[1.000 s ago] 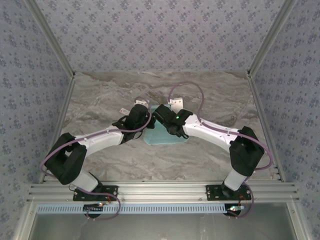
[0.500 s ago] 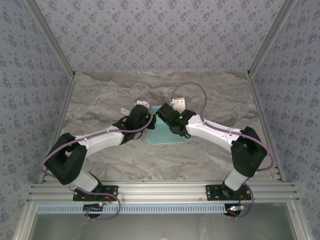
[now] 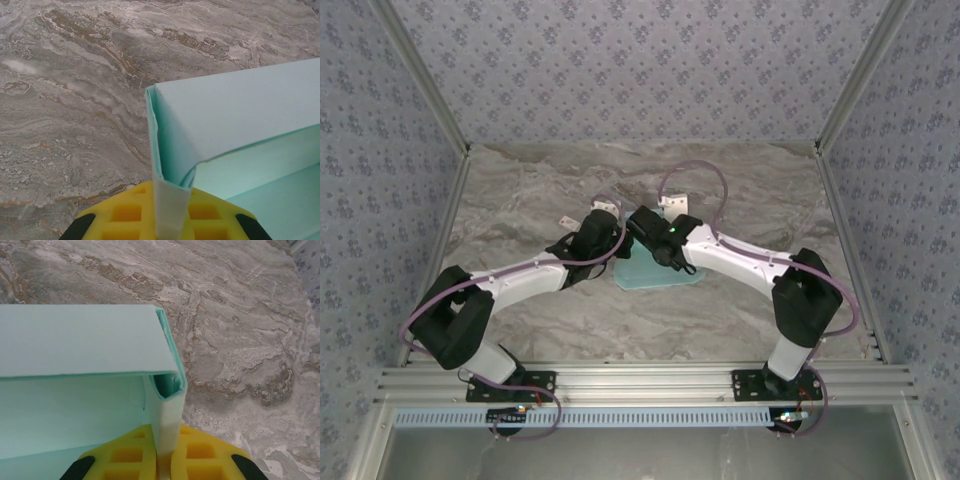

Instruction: Fold the paper box

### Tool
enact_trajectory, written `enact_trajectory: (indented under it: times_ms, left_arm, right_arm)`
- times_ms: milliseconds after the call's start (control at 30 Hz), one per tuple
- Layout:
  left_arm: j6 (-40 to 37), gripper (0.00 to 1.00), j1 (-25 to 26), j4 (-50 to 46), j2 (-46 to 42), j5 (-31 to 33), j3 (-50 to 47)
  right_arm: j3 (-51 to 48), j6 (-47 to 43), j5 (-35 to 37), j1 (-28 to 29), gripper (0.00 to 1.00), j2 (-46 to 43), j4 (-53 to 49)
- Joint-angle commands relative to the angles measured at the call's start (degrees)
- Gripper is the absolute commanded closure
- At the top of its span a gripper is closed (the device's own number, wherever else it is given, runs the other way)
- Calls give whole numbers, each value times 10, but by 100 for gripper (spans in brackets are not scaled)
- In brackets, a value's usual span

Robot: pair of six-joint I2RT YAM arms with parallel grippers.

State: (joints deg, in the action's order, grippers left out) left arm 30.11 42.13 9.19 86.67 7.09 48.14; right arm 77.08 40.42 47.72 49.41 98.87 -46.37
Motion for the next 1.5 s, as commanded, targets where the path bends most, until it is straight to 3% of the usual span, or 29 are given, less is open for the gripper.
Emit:
enact_trajectory:
  times_ms: [0,233,400,767,1300,1467]
  left_arm:
    - [-4,98,2,6,-20,-8,-8]
    - [-2,98,3,8,-17,-8,-7]
    - [-2,98,2,8,-16,-7,-7]
    - [-5,98,2,5,-16,-2,-5]
    - [-8,98,2,0,-11,-1,-1]
    - [-11,98,2,-2,-4,-2,3]
  right_arm:
    - [19,25,94,-9,91,33,-107]
    - [61,53,131,-2,92,78,-177]
    - [60,41,125,-2,91,75,-169]
    - [-39,-79,-5,-7,81,-58,35]
    - [-83,-118,-166,-26,51,-123,141]
    - [-104,-132,-208,-28,46,-148,162]
